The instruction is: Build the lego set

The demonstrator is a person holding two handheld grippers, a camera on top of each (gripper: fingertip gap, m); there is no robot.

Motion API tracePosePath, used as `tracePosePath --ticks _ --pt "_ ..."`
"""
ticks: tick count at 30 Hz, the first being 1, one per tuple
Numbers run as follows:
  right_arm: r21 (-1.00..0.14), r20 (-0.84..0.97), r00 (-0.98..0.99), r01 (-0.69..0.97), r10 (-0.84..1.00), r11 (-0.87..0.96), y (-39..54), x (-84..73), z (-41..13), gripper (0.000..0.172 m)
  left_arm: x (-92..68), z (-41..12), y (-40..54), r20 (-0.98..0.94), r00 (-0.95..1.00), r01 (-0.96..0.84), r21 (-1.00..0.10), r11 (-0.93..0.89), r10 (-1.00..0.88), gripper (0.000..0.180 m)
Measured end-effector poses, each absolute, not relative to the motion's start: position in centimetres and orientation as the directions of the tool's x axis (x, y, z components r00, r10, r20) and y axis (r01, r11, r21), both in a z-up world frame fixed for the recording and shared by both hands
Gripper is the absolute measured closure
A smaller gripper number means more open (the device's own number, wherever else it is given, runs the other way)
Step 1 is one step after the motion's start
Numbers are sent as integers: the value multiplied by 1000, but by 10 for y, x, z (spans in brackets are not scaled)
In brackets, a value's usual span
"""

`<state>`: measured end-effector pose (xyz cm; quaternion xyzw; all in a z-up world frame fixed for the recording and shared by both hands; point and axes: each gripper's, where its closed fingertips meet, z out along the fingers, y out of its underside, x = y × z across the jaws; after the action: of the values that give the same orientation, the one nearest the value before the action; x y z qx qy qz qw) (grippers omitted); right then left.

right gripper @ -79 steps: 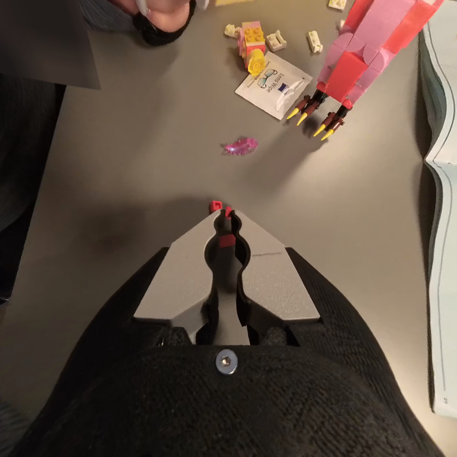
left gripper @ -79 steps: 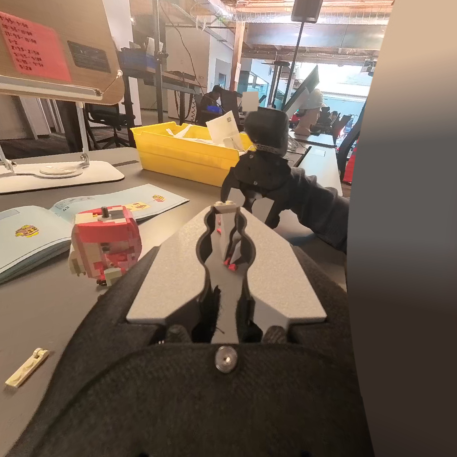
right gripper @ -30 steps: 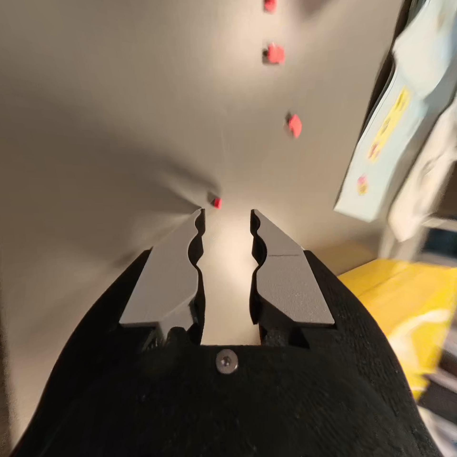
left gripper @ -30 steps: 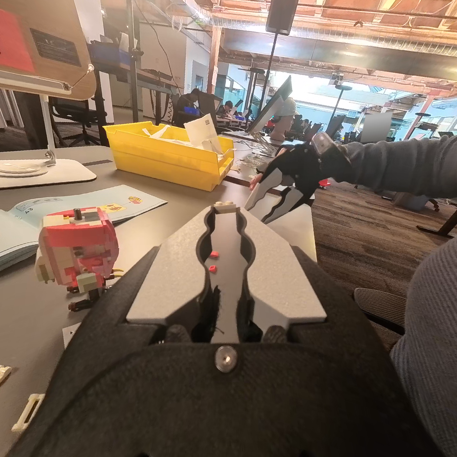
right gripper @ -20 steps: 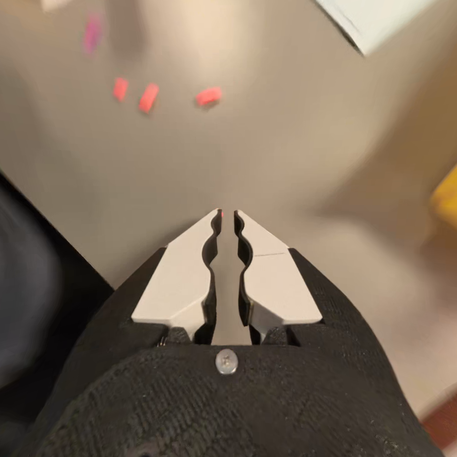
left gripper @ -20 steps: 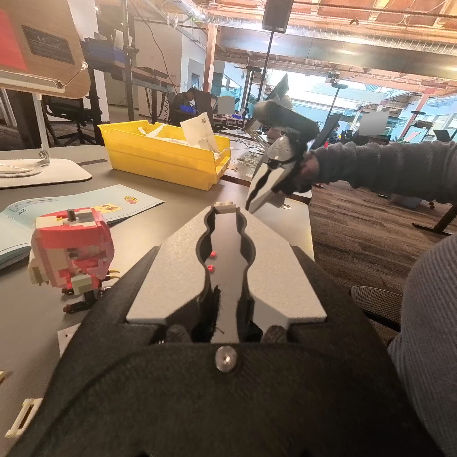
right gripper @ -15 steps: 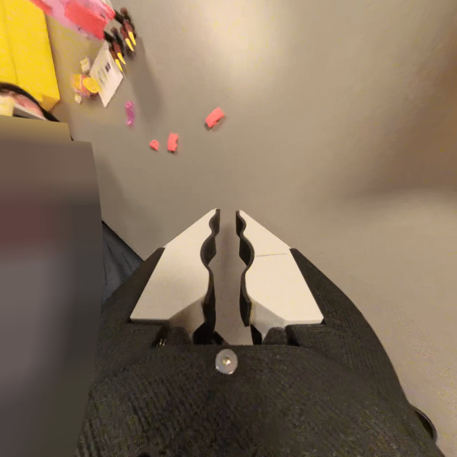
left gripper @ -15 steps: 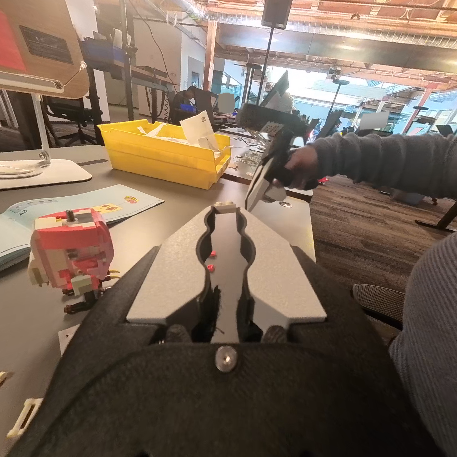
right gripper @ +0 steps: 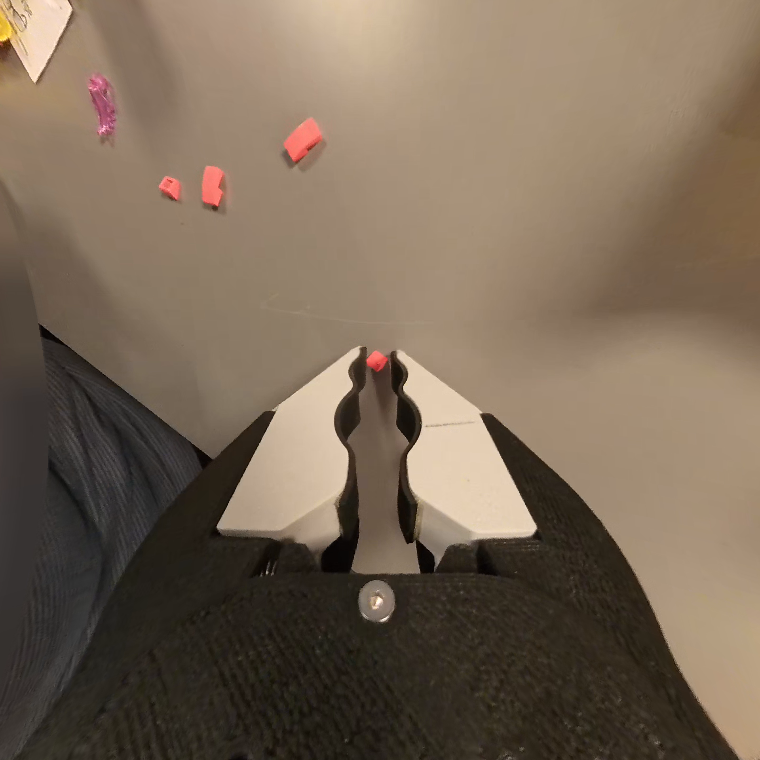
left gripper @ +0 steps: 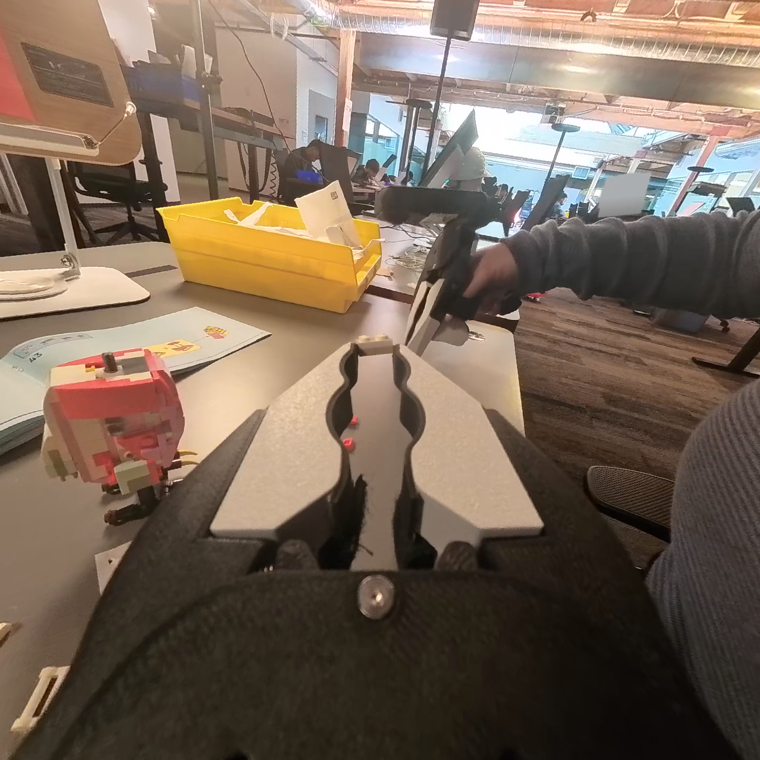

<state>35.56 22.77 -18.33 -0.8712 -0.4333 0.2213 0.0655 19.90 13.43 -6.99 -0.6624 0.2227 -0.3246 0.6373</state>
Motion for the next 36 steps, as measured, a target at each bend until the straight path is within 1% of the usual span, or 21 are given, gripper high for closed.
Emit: tracePosePath --ticks 7,12,14,19,22,25,27,29,31,36 --pt "-295 -298 504 759 810 -581 221 359 -185 166 199 -70 134 145 690 116 -989 -90 -709 166" --pt "-350 -237 450 787 861 -508 219 362 -184 166 200 -71 134 148 688 116 -989 -93 -711 166" --pt "-399 -205 411 794 888 -459 220 361 -183 166 200 -71 134 146 688 116 -989 -92 -711 166" --pt "-635 -203 191 721 960 -278 207 326 -173 166 200 -70 134 146 687 117 -989 -90 -712 166" --pt "-716 -94 37 692 995 -94 197 313 -175 166 200 -71 134 148 685 114 -989 -95 -713 165" --pt "-734 30 -79 675 996 75 189 311 -180 166 201 -72 134 147 686 110 -989 -98 -713 165" --pt "-723 67 -104 680 992 120 189 314 -182 166 200 -72 134 147 685 112 -989 -96 -713 166" --pt "-725 63 -99 679 993 114 190 318 -183 164 201 -72 134 149 683 114 -989 -97 -715 166" --pt "-730 48 -86 677 995 94 191 320 -183 158 201 -72 134 147 682 113 -989 -96 -717 166" --pt "-744 55 -112 658 992 116 187 320 -182 157 202 -72 133 148 679 112 -989 -98 -719 166"
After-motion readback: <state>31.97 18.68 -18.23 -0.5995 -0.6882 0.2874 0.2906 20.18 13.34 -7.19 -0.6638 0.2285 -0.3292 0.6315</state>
